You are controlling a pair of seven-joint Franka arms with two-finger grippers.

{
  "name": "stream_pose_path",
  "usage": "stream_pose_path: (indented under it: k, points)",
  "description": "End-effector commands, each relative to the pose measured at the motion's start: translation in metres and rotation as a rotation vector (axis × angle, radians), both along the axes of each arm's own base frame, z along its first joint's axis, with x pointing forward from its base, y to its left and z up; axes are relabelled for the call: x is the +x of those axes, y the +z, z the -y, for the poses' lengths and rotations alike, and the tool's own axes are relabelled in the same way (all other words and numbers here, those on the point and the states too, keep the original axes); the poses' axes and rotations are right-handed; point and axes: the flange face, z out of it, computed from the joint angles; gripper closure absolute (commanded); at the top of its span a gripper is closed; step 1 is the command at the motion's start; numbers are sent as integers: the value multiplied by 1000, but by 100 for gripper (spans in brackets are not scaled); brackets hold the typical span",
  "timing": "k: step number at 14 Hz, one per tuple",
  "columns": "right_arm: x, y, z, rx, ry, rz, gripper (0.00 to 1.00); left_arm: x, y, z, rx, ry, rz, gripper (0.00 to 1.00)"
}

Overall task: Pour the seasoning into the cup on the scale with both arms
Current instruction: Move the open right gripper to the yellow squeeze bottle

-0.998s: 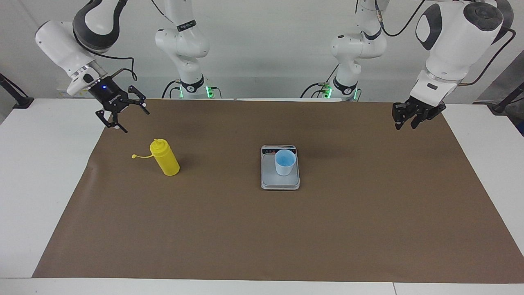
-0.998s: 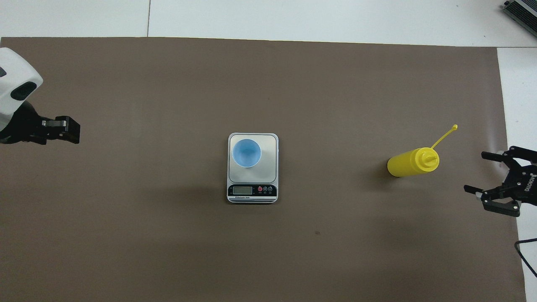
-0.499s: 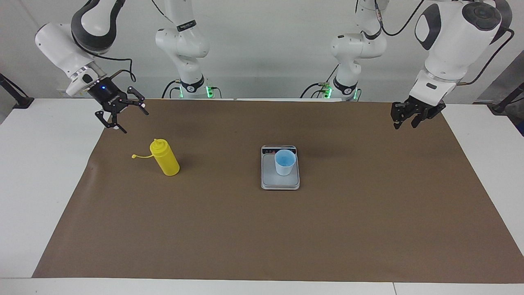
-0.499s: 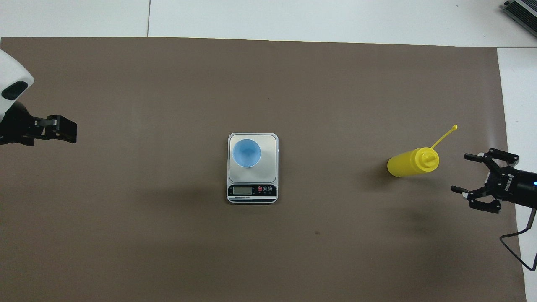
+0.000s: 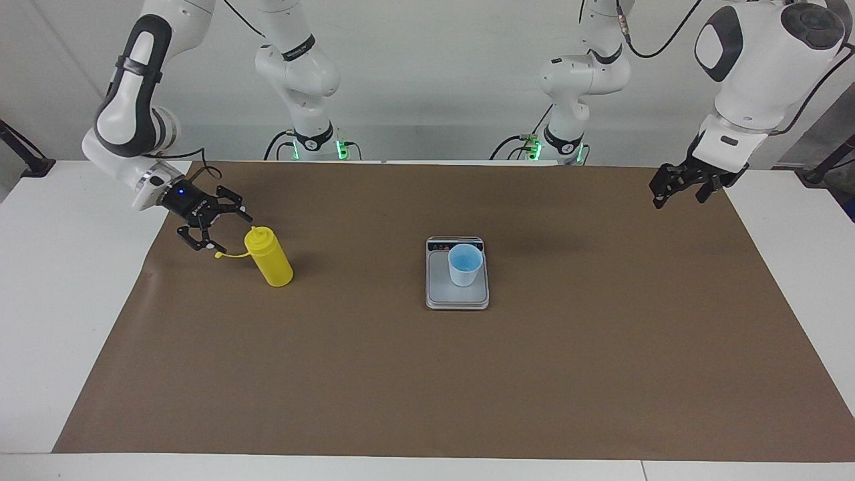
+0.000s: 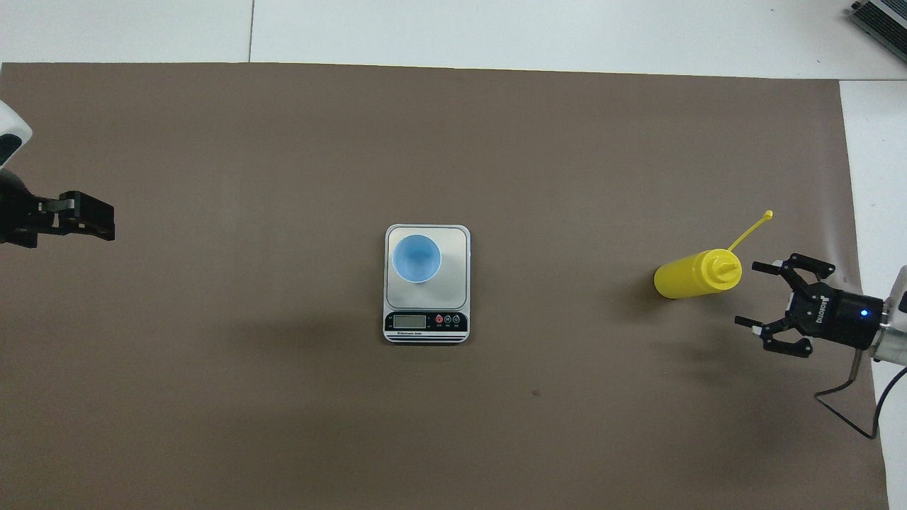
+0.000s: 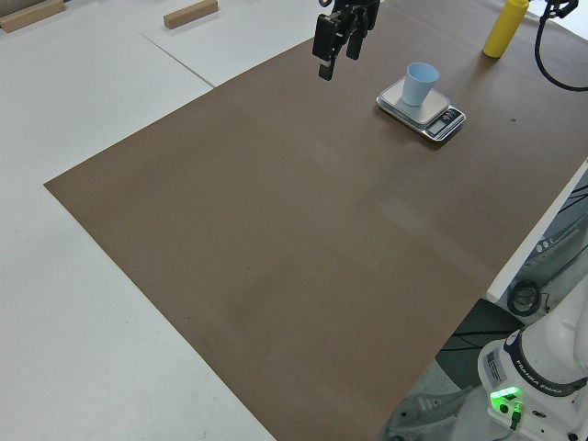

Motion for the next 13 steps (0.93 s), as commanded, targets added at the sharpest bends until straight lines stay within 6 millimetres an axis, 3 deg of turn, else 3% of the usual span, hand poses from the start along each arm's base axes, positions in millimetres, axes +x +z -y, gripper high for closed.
stream_pose_path:
  k: [1,8,13]
  points:
    - [15,-28,6,73,29,47,0,-9,1,3,-6,-11,10,0]
    - [19,-46,-13,211,21,38,0,-10,1,6,-8,-88,5,0]
    - [31,-44,-27,233,17,58,0,-10,1,5,-8,-85,2,0]
